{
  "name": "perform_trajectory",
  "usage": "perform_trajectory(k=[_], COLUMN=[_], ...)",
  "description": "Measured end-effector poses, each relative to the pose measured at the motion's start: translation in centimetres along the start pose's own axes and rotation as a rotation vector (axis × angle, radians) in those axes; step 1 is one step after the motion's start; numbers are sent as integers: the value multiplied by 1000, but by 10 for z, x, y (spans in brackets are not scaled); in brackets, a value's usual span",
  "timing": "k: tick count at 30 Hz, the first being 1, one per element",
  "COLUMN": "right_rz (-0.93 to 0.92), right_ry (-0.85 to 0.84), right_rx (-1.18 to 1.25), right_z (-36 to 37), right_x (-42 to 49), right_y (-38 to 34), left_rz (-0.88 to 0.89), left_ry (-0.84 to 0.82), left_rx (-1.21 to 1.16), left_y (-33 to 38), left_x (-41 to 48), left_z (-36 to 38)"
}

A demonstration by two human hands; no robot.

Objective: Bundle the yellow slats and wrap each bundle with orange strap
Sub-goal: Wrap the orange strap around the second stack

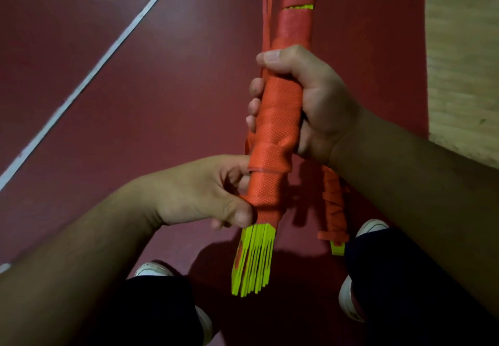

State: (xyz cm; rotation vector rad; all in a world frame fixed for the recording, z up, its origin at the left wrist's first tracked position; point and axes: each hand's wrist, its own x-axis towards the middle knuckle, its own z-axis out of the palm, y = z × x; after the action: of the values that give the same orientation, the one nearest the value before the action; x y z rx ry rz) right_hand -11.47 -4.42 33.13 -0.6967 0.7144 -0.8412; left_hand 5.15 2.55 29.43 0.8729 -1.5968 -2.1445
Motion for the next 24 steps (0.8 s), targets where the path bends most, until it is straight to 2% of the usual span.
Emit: perform_trajectory(k=[6,11,15,16,21,24], right_rz=[-73,-79,-70,-71,-54,-17], right_ry=[76,120,104,111,178,179], right_rx=[-201,-163,-129,-135,-128,-80], right_z=[-1,2,2,1,-2,-3], right_x=[6,7,4,4,8,11], right_y=[11,10,5,4,3,6], left_rz=[-59,-74,-109,-98,4,39], left_ry=[284,267,83,87,339,326], left_rx=[248,227,165,173,280,297], left_y=[-3,-3,3,4,-2,0], left_x=[5,3,-2,-2,5,5], left_z=[4,3,-5,-5,4,4])
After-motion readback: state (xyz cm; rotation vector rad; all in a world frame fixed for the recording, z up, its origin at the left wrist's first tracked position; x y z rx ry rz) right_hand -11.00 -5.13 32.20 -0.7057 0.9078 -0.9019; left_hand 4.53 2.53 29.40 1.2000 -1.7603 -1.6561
